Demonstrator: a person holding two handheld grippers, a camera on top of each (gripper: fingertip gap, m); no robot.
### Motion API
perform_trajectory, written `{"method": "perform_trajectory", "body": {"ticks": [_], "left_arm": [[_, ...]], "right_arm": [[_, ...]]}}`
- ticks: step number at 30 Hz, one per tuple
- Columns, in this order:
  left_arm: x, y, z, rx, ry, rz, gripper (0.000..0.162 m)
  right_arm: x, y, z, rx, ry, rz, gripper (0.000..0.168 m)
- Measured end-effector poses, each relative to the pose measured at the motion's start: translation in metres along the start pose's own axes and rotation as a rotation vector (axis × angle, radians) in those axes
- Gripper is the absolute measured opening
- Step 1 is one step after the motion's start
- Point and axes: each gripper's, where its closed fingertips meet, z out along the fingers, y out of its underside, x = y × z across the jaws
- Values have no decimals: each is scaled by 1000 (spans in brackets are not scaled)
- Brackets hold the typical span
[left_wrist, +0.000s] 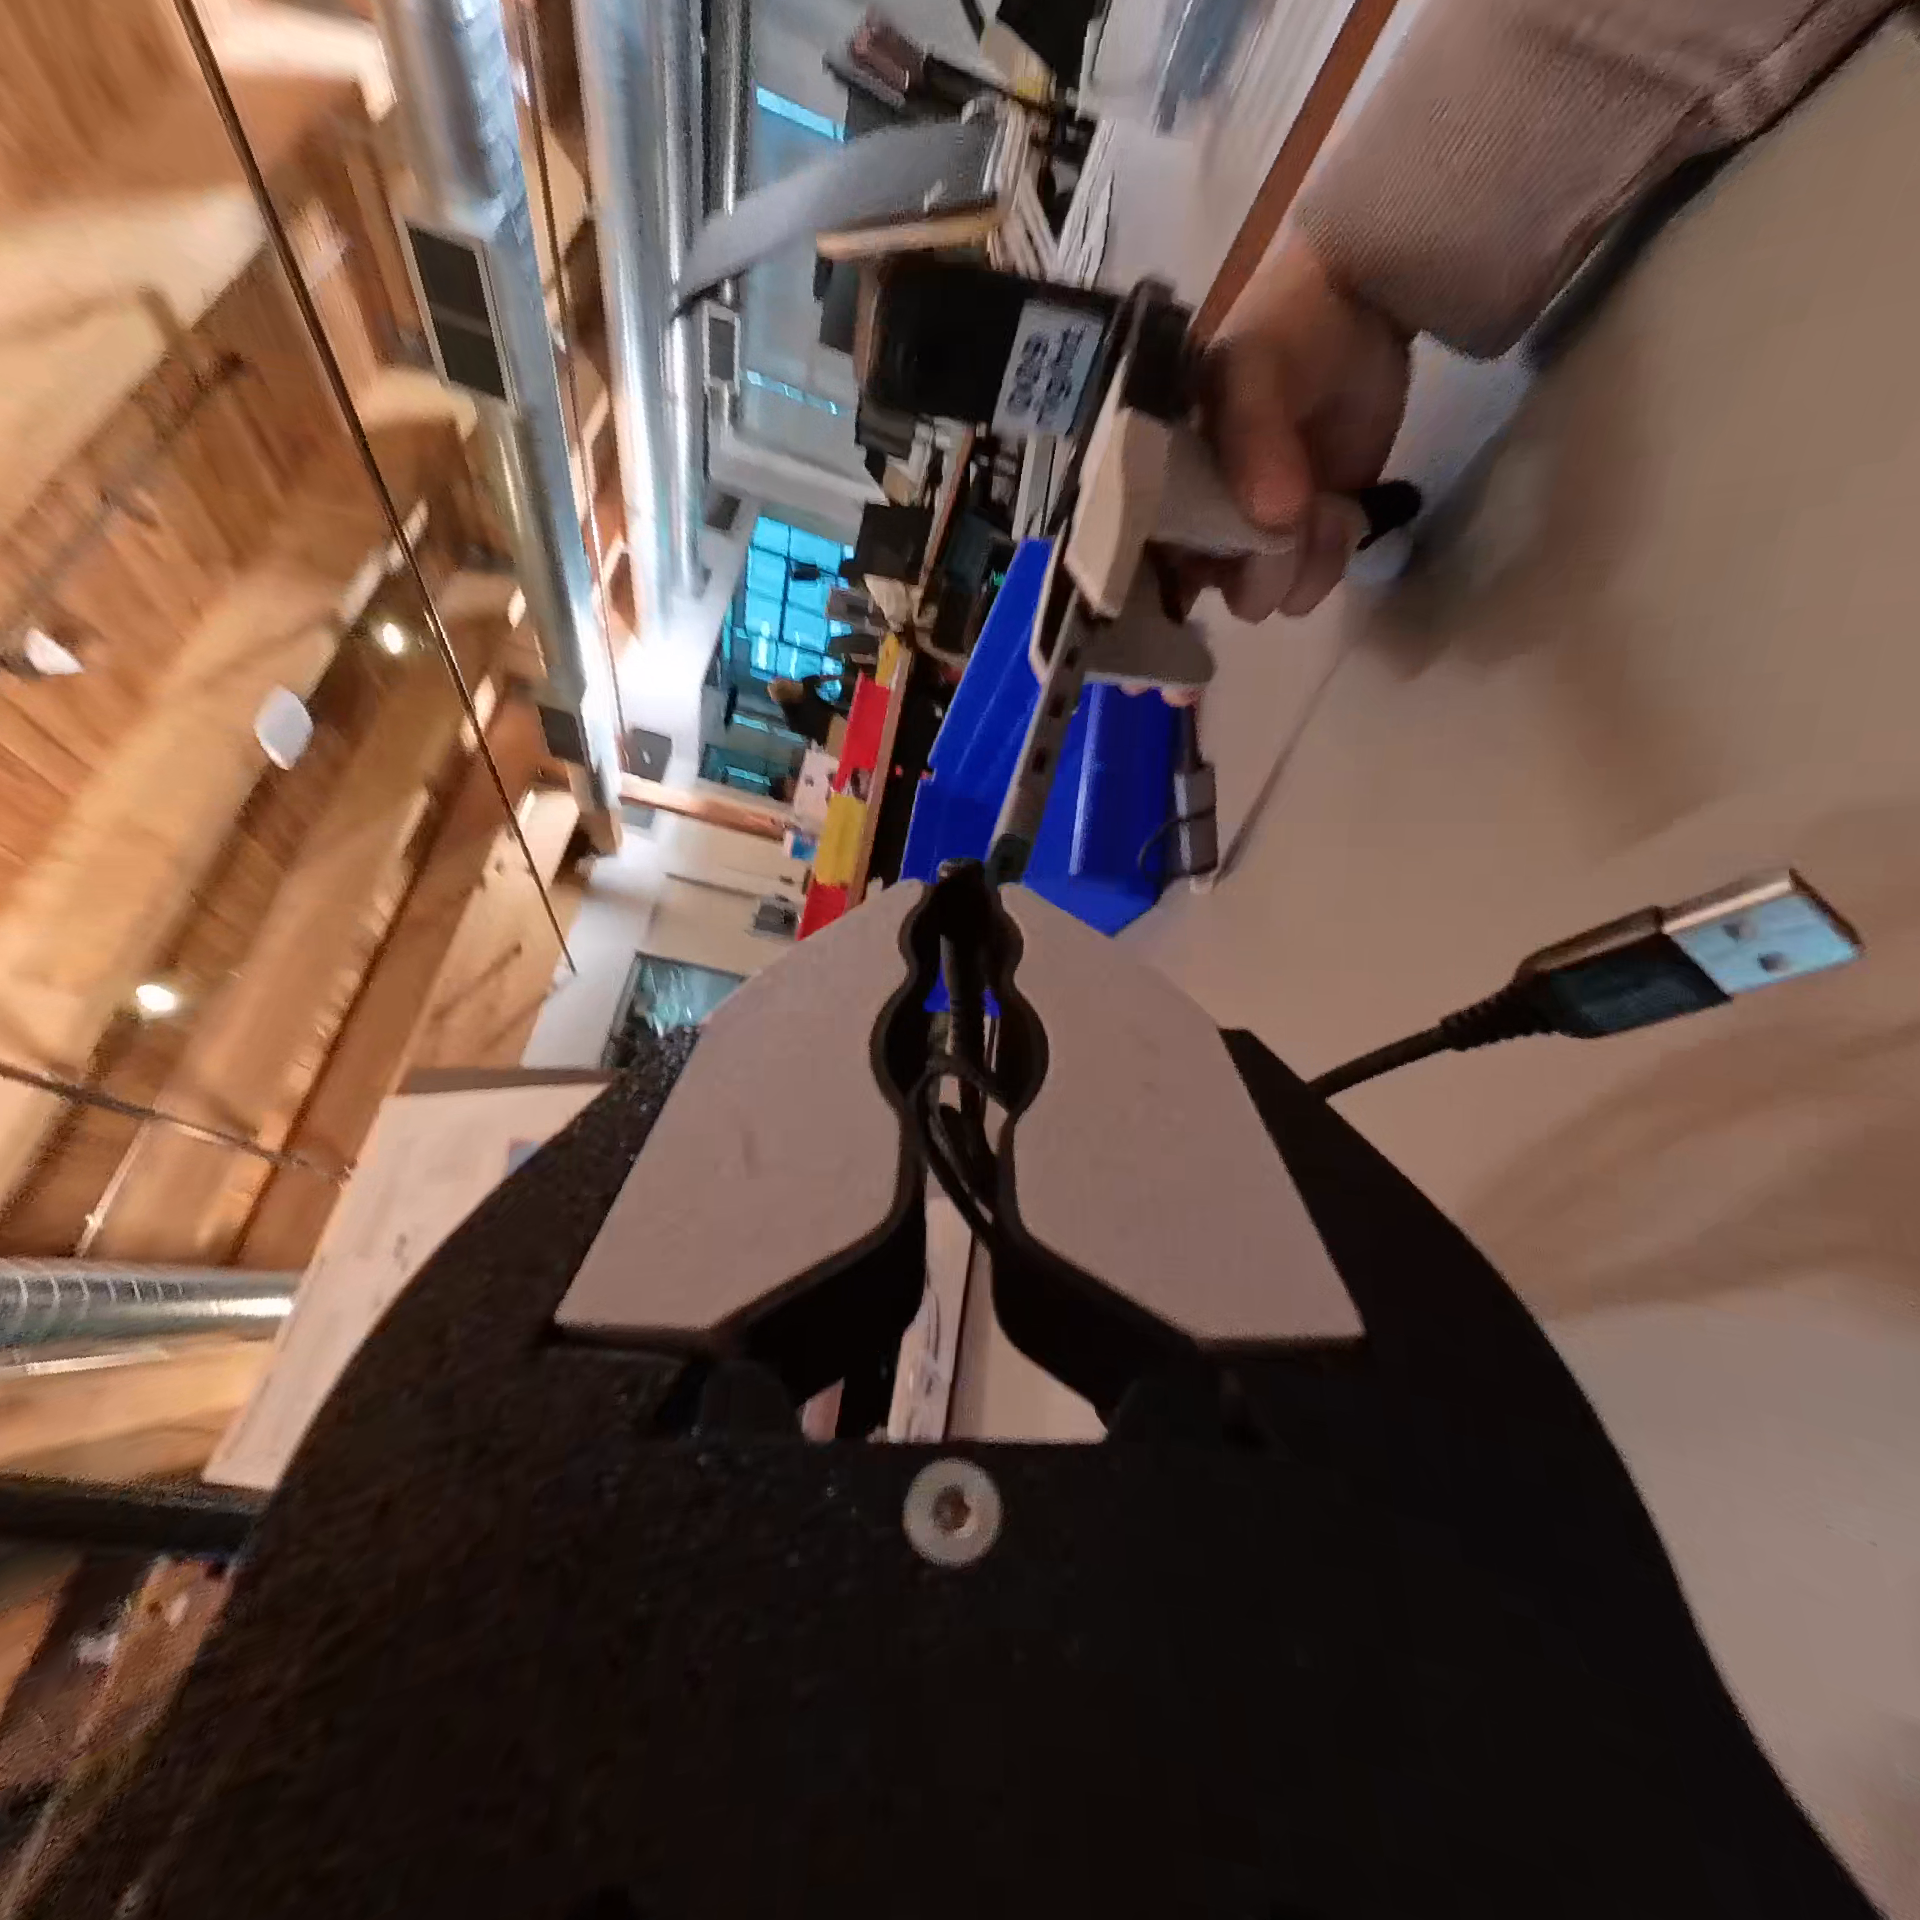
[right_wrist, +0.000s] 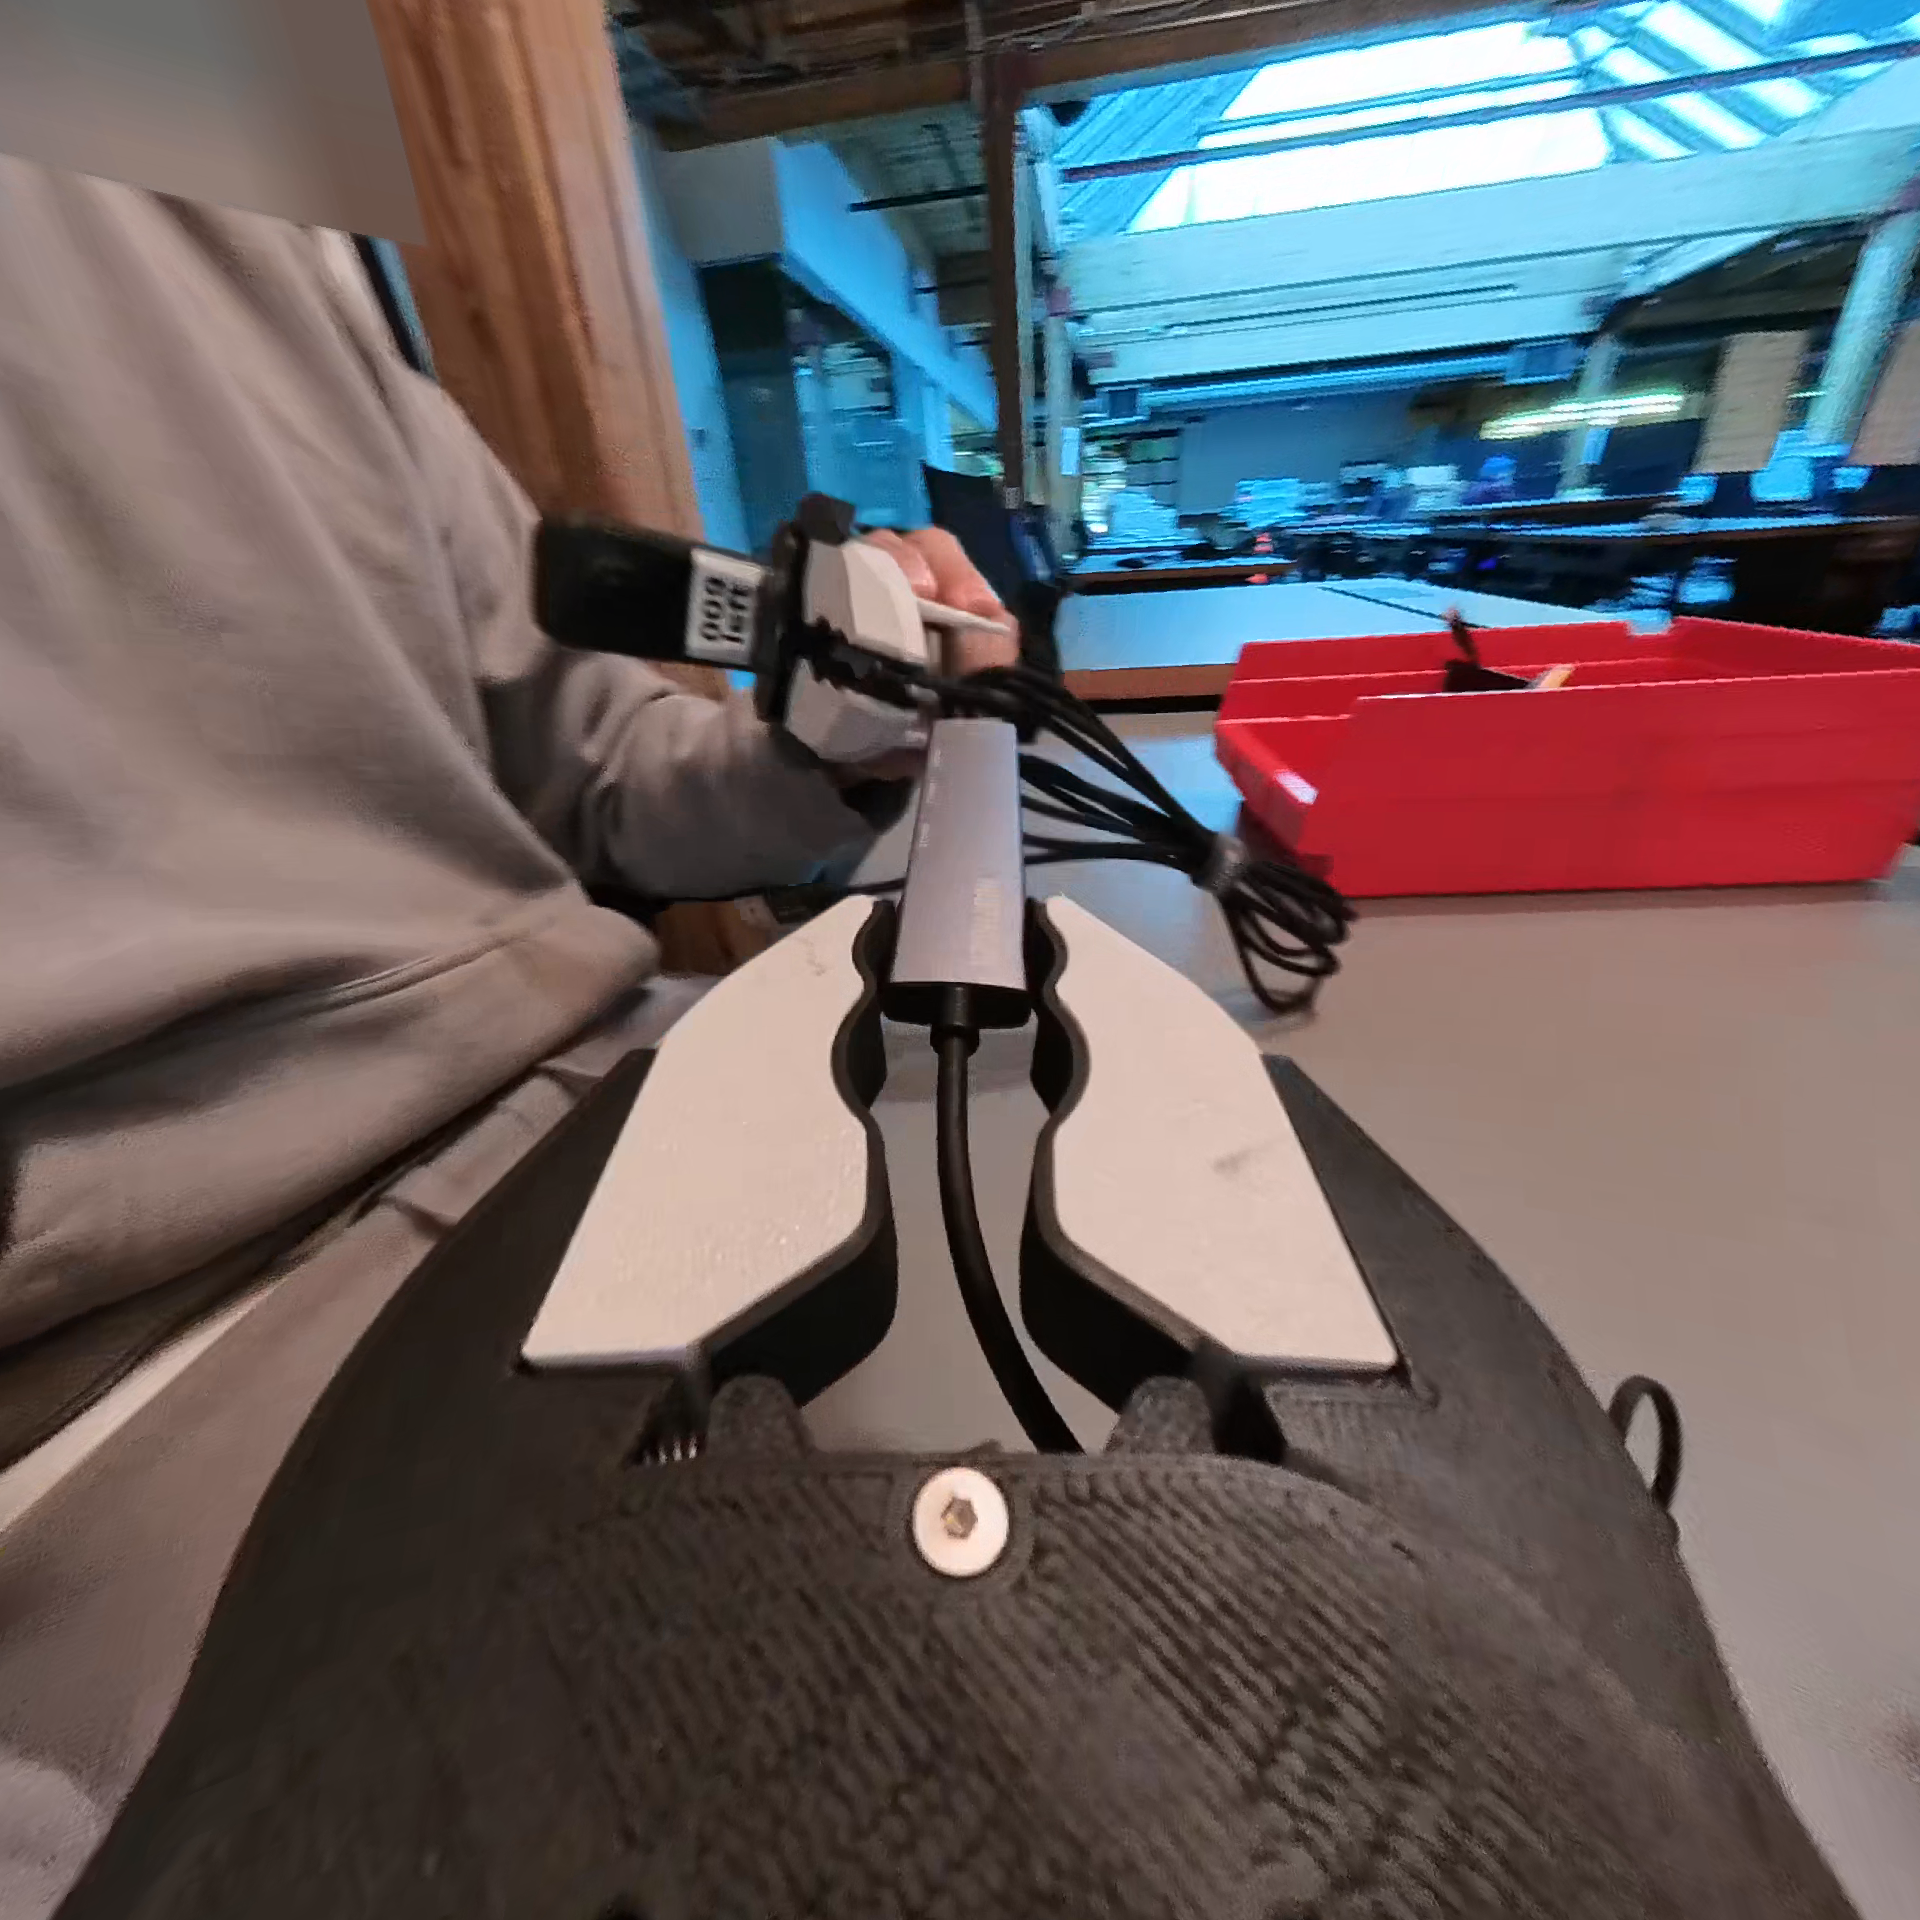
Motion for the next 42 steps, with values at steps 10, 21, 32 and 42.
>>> {"method": "perform_trajectory", "body": {"ticks": [10, 21, 32, 42], "left_arm": [[10, -24, -4, 72, -39, 112, 7], [14, -23, 0, 84, -50, 108, 7], [17, -27, -2, 92, 6, 113, 7], [29, -30, -1, 109, 84, 96, 7]], "right_arm": [[-20, 5, 9, -37, -172, 64, 25], [-21, 0, 5, -2, -218, 104, 25], [-25, 5, 7, -47, -258, 158, 25], [-29, 7, 9, -61, -278, 195, 24]]}}
